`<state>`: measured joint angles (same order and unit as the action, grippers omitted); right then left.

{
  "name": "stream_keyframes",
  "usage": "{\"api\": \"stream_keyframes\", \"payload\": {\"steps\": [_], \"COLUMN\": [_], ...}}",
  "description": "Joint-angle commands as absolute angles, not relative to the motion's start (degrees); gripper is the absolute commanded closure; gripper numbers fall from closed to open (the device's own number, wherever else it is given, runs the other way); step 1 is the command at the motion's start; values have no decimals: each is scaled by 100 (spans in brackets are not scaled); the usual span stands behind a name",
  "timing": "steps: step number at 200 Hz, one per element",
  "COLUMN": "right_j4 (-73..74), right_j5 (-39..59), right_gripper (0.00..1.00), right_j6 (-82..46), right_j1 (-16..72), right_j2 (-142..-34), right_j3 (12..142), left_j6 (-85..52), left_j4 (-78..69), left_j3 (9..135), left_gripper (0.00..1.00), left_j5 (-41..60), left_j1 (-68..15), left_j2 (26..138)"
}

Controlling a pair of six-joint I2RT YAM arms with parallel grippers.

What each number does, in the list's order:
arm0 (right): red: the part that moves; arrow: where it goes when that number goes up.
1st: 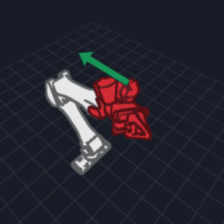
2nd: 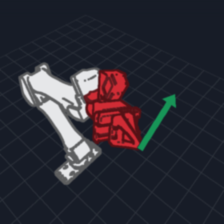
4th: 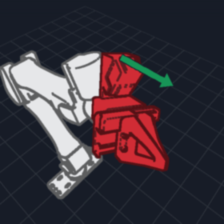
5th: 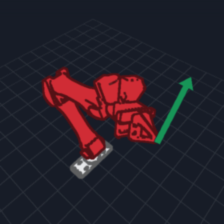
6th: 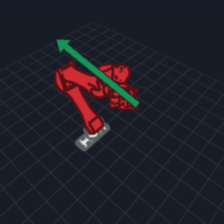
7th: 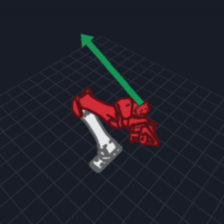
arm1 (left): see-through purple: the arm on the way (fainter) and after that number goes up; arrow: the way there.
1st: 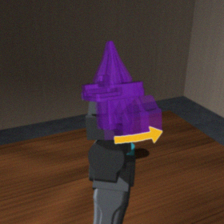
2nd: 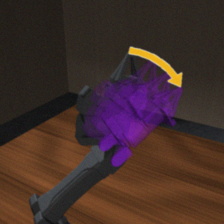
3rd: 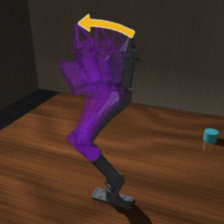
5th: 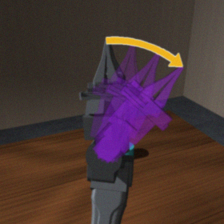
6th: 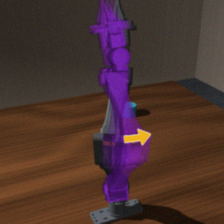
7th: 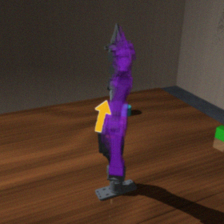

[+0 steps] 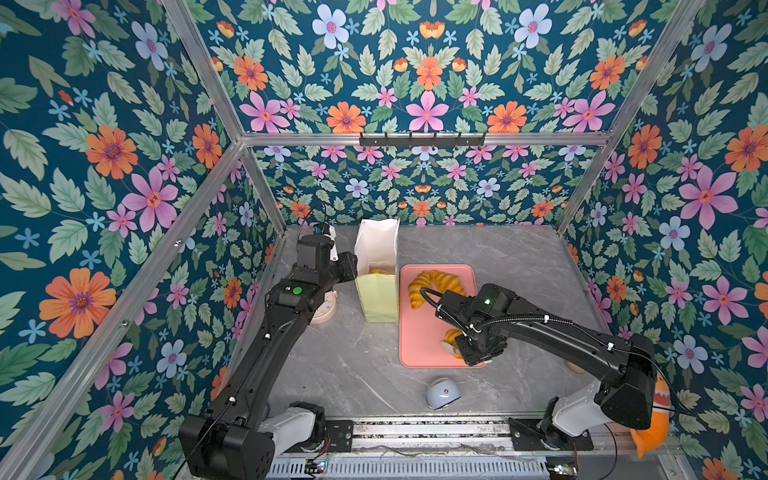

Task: Place the fake bread into the paper bag
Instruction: 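Lower the open tongs around the striped bun with the right gripper, then pinch the striped bun with the tongs and lift it off the tray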

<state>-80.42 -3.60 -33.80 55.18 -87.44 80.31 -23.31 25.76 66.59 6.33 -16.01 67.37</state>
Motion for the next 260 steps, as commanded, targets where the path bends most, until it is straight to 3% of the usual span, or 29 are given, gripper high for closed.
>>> {"api": "stream_keyframes", "payload": {"steps": [1, 140, 260], "right_j4": [-8043, -8024, -8296], "right_j5": [-454, -444, -651], "right_gripper": [55, 65, 67], "right_j6": [-3382, -3376, -3020], "right_j1": [5528, 5529, 5524], "right_j2": [-8780, -8678, -8455], "right_j3": [8024, 8238, 9910], "left_j6": [-2268, -2259, -2259], "left_j4": [2479, 2532, 2593], "left_j3": [6627, 6613, 6663], "left_gripper": [54, 54, 54], "left_j5": [677, 624, 581], "left_j1": [-1598, -1591, -1599], "left_j2": [6735, 6645, 6535]}}
